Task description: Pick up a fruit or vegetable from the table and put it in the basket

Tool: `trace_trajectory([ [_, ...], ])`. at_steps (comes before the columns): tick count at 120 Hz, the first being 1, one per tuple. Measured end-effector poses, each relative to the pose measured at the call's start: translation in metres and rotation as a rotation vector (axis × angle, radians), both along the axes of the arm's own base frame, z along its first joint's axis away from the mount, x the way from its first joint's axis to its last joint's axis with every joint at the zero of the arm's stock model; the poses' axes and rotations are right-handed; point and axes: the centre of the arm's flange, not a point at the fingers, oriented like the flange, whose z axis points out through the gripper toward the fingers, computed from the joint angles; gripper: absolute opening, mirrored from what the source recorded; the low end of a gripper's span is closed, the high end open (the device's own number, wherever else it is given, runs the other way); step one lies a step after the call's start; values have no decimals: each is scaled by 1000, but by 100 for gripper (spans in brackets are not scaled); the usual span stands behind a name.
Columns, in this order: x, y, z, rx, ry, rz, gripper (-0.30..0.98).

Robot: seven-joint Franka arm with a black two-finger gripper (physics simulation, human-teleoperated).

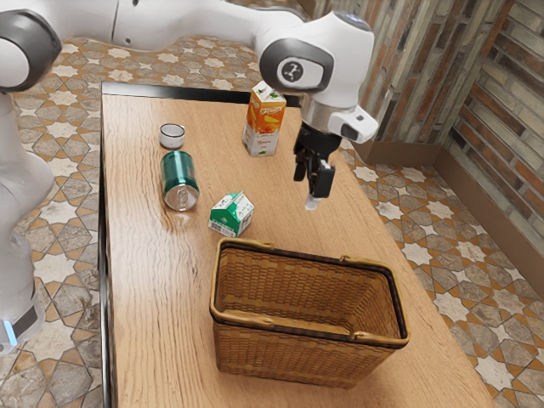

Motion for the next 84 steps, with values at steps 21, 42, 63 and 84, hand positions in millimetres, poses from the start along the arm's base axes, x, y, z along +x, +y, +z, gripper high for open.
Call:
trace_trajectory([
  [21,-16,-15,3,-79,-26,5,69],
  [42,-12,11,9,-151,-39,92,69],
  [63,-14,9,-17,-189,-3,125,69],
  [84,-15,6,-47,-191,18,146,69],
])
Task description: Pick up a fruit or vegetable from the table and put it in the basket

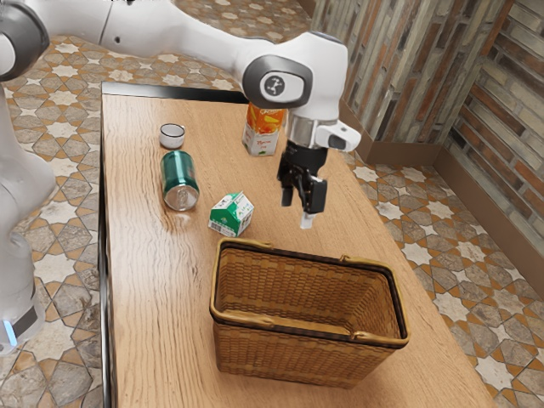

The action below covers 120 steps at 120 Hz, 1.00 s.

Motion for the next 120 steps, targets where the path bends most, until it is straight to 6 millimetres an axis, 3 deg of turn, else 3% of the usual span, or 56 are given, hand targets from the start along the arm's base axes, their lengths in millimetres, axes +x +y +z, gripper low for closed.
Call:
trace_trajectory([
  [61,-7,-5,-53,4,30,5,69],
  [120,-11,-7,-69,-11,33,-3,69],
])
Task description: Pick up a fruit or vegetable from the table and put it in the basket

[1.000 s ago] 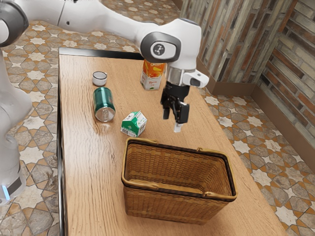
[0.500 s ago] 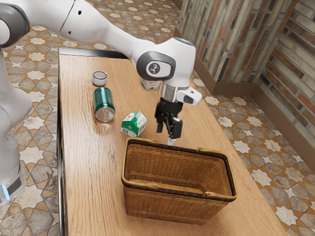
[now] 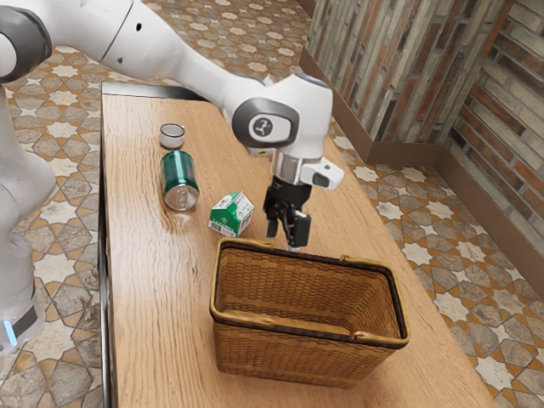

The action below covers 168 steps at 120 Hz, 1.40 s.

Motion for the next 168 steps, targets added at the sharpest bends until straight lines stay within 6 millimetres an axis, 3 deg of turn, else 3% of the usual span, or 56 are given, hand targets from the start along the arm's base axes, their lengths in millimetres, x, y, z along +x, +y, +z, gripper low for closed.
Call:
trace_trajectory([
  [112,-10,-3,-23,7,3,-124,69],
  [168,-9,-2,-23,21,-8,-156,69],
])
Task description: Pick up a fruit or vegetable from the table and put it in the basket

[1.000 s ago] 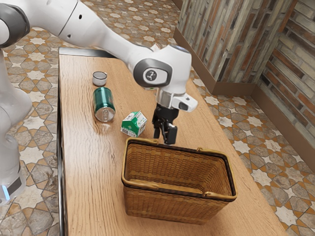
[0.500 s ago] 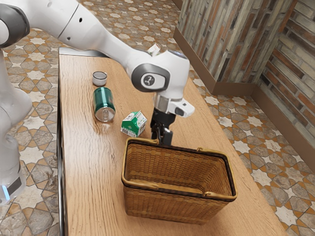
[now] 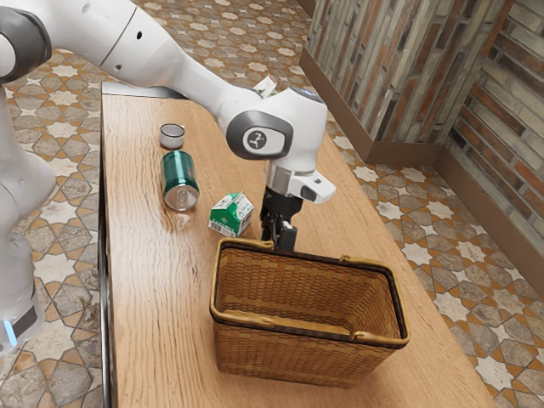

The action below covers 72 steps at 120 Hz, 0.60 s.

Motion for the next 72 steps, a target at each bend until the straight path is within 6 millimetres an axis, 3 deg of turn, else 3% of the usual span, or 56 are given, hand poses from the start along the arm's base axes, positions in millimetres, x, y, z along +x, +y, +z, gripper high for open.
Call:
trace_trajectory([
  [72,7,-5,-6,16,-8,-26,69],
])
